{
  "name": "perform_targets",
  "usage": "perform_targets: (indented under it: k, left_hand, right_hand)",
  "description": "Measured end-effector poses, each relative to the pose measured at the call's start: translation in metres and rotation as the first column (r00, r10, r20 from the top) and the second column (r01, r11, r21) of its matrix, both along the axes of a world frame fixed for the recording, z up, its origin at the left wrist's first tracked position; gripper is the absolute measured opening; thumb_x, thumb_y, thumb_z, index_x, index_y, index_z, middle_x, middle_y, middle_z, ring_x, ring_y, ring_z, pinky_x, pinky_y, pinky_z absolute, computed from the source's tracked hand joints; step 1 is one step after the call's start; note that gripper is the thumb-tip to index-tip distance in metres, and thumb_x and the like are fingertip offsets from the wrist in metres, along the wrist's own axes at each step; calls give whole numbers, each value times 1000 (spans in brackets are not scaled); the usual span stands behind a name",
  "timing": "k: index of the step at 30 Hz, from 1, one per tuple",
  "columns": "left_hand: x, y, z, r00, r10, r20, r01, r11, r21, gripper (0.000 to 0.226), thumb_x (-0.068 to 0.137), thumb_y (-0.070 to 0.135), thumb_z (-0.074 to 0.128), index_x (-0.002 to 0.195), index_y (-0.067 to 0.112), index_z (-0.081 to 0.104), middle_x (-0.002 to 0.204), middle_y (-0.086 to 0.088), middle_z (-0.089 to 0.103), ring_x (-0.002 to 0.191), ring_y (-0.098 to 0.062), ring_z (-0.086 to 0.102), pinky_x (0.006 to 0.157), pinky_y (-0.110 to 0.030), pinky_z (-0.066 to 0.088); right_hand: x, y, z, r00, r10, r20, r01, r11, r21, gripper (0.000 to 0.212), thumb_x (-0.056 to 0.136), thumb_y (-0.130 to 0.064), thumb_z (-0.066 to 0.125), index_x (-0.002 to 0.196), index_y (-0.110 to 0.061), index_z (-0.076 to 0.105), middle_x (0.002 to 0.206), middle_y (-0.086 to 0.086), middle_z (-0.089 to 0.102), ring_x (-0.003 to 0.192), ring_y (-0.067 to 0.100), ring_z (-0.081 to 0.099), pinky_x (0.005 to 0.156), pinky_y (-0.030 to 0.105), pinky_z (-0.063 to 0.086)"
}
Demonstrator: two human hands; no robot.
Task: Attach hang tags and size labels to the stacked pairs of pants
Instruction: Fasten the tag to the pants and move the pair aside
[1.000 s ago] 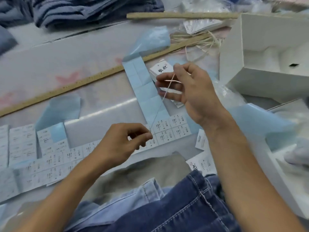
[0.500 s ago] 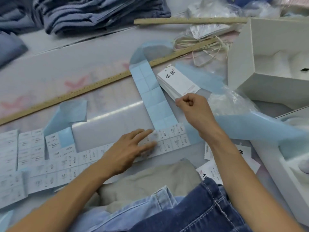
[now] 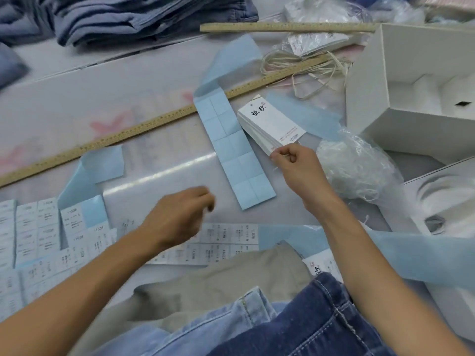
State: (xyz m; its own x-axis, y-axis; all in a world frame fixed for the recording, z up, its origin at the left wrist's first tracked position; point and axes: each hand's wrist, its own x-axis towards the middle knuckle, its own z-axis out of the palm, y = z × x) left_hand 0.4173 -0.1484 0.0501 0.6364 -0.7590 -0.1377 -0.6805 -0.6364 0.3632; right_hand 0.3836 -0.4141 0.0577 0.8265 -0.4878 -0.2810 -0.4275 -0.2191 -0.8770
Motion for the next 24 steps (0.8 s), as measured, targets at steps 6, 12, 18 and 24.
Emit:
perform_targets:
  k: [6, 12, 18, 24]
  left_hand:
    - [25, -103, -35, 997, -27, 71, 24, 999, 47, 62, 97, 56, 56, 146, 20, 48, 151, -8, 44, 137, -30, 41, 106, -46, 43]
    - [118, -114, -35, 864, 480, 155, -430, 861, -273, 66, 95, 19, 64, 153, 8, 36, 152, -16, 41, 133, -37, 43, 105, -47, 42]
    - [227, -134, -33, 755, 654, 33, -640, 747, -180, 99, 89, 25, 74, 161, 9, 7, 166, -15, 20, 148, -37, 24, 115, -48, 33]
    - [250, -136, -41, 628, 742, -235, -764, 531, -367, 24, 86, 6, 59, 105, 12, 73, 109, -9, 71, 106, -29, 65, 92, -41, 53]
  right_hand:
    - [-3, -5, -9, 998, -63, -16, 62, 996, -56, 11, 94, -21, 65, 83, -21, 69, 63, -17, 60, 52, -6, 50, 49, 9, 34]
    - [-8, 1, -9, 1000, -19, -18, 18, 999, -40, 12, 96, -22, 63, 87, -21, 69, 48, -20, 48, 46, -2, 44, 45, 11, 32]
    - [-8, 7, -17, 999, 7, -42, -9, 998, -58, 11, 96, -27, 62, 86, -26, 68, 47, -15, 41, 45, 3, 38, 48, 17, 28]
    - [-3, 19, -22, 994, 100, -44, -101, 994, -33, 12, 96, -27, 64, 86, -28, 70, 52, -12, 39, 49, 5, 37, 46, 17, 30]
